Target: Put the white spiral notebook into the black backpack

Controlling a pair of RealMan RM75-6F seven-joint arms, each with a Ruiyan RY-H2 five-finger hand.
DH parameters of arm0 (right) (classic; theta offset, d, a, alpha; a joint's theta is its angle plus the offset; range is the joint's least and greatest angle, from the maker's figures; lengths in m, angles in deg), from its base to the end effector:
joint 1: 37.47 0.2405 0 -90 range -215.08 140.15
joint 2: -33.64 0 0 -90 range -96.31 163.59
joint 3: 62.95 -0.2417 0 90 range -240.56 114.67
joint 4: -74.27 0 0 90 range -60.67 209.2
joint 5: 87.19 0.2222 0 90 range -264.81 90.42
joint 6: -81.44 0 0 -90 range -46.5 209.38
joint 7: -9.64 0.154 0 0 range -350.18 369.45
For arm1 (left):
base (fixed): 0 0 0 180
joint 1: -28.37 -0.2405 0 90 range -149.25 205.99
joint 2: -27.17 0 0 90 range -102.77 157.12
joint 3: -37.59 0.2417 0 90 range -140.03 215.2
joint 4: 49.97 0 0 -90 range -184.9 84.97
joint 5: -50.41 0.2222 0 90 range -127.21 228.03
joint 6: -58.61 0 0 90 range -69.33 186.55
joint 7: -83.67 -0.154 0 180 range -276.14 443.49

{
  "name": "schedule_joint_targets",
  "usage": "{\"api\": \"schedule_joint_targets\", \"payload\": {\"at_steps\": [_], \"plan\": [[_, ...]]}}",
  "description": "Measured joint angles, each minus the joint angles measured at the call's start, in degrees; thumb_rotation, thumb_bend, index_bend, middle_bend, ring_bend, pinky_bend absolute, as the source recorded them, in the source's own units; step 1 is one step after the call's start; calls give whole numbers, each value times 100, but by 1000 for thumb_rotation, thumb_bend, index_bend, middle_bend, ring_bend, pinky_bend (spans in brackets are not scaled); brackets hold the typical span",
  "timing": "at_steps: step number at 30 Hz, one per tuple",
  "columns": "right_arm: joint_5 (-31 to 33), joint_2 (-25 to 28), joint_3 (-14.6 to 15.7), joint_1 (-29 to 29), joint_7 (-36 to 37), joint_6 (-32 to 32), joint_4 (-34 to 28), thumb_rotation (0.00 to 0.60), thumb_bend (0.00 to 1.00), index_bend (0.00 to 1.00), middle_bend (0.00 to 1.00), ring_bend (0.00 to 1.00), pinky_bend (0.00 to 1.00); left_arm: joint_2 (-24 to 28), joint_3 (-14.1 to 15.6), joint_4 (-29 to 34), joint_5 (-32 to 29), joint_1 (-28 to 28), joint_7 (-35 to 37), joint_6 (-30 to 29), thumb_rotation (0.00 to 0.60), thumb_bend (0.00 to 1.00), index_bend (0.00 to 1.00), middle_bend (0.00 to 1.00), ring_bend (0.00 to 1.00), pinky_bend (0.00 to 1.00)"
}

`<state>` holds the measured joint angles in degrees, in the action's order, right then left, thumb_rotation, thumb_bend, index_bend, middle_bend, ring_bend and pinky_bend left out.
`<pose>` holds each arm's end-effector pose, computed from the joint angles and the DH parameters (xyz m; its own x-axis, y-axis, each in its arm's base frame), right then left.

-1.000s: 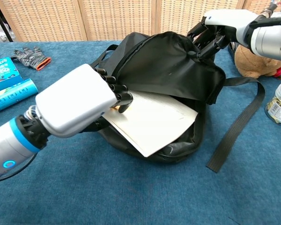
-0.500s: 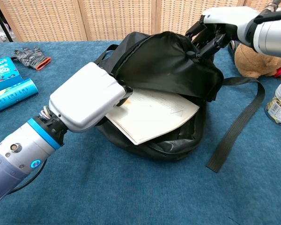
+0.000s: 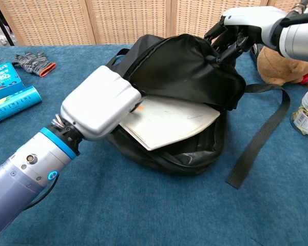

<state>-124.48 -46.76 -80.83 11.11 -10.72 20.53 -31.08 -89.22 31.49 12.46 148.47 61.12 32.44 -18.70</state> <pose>-0.0733 -0.3465 0.0142 0.0825 -0.3540 0.9316 -0.9888 -0.1455 0.0322 -0.0816 0.2583 -0.1080 0.6796 -0.4275 0.5961 0.4124 -0.4495 -0.7924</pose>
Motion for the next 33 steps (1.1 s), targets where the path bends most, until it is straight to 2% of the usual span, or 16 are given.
{"api": "schedule_joint_targets", "payload": {"at_steps": [6,12,19,33], "plan": [[-18,-11,14,2,63,21,43,600,570,642,627,461,515,-26,-129,97,-172,-138,-464,-172,600,522,898,782,675,691],[-27,-43,21,30,72,20,20,600,569,642,627,461,515,-29,-230,389,-509,-192,-957,26,600,522,898,782,674,691],[-6,-44,15,61,73,15,-48,600,569,642,627,461,515,-106,-277,247,-603,-8,-856,274,600,520,897,782,674,691],[-18,-32,-39,117,116,-12,-161,600,569,643,629,462,516,-410,-338,-446,-596,412,-375,505,600,519,895,782,673,691]]}}
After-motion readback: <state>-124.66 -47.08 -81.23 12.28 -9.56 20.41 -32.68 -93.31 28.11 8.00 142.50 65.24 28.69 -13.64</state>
